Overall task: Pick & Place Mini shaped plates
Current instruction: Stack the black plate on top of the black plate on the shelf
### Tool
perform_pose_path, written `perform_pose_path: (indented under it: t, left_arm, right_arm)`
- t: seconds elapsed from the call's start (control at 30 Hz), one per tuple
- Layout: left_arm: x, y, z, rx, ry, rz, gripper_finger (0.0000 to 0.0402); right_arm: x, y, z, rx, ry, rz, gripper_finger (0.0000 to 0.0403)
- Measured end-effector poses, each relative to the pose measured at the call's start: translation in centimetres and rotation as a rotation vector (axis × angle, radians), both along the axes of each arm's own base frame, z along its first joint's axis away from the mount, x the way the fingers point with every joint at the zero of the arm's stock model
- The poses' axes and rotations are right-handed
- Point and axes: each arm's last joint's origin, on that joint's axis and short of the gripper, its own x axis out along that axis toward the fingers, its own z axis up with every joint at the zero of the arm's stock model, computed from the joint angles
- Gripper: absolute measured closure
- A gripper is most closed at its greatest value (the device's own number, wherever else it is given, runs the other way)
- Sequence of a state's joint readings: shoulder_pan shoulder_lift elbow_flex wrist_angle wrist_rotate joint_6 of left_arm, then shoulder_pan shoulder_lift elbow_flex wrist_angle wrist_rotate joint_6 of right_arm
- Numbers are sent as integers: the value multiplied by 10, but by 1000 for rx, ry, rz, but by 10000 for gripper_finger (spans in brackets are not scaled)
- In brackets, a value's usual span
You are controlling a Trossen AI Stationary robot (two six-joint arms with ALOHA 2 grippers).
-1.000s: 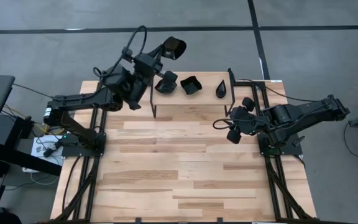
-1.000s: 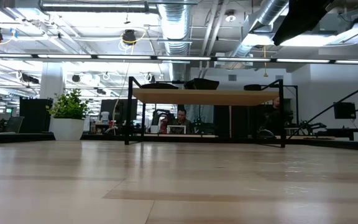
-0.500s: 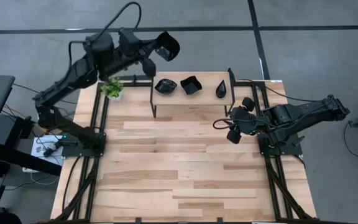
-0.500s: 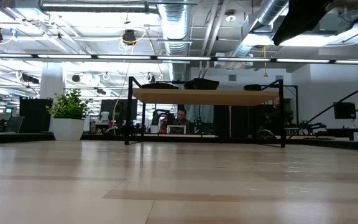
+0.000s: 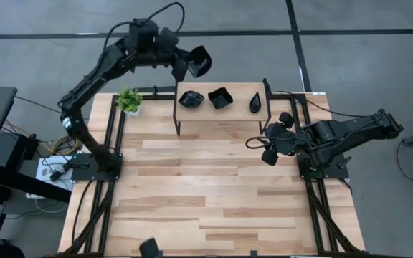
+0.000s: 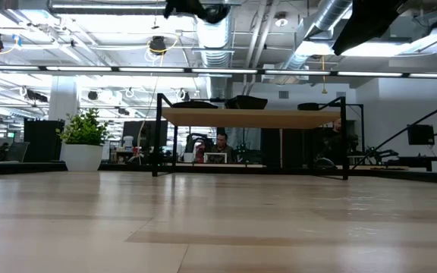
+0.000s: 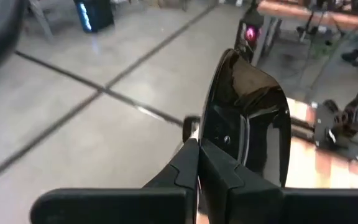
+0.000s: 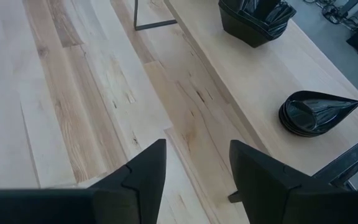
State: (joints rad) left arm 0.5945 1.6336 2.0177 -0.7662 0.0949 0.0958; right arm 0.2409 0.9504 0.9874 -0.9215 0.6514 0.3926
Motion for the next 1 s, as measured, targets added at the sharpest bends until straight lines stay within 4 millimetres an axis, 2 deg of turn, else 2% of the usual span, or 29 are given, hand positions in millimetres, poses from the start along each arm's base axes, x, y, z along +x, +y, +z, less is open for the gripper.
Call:
perform_pose_path:
  t: [0.13, 0.3, 0.37, 0.53, 0.73, 0.83, 1.0]
  left_arm:
    - [-1, 23, -8, -60, 31, 6, 391]
    - [-19, 54, 0, -134, -20, 90, 391]
    - [-24, 61, -2, -192, -44, 127, 391]
    - [-20, 65, -10, -433, -173, 236, 391]
    - [0, 63, -20, -762, -411, 343, 391]
    - [9, 56, -22, -850, -459, 364, 391]
    - [29, 35, -42, -849, -596, 760, 391]
  right_arm:
    - [0, 0, 0, 0, 0, 0, 230]
    - [0, 0, 0, 0, -1, 0, 230]
    - [0, 0, 0, 0, -1, 0, 231]
    - [0, 0, 0, 0, -1, 0, 231]
    - [0, 0, 0, 0, 0, 0, 230]
    - [0, 0, 0, 0, -1, 0, 232]
    - [0, 0, 0, 0, 0, 0, 230]
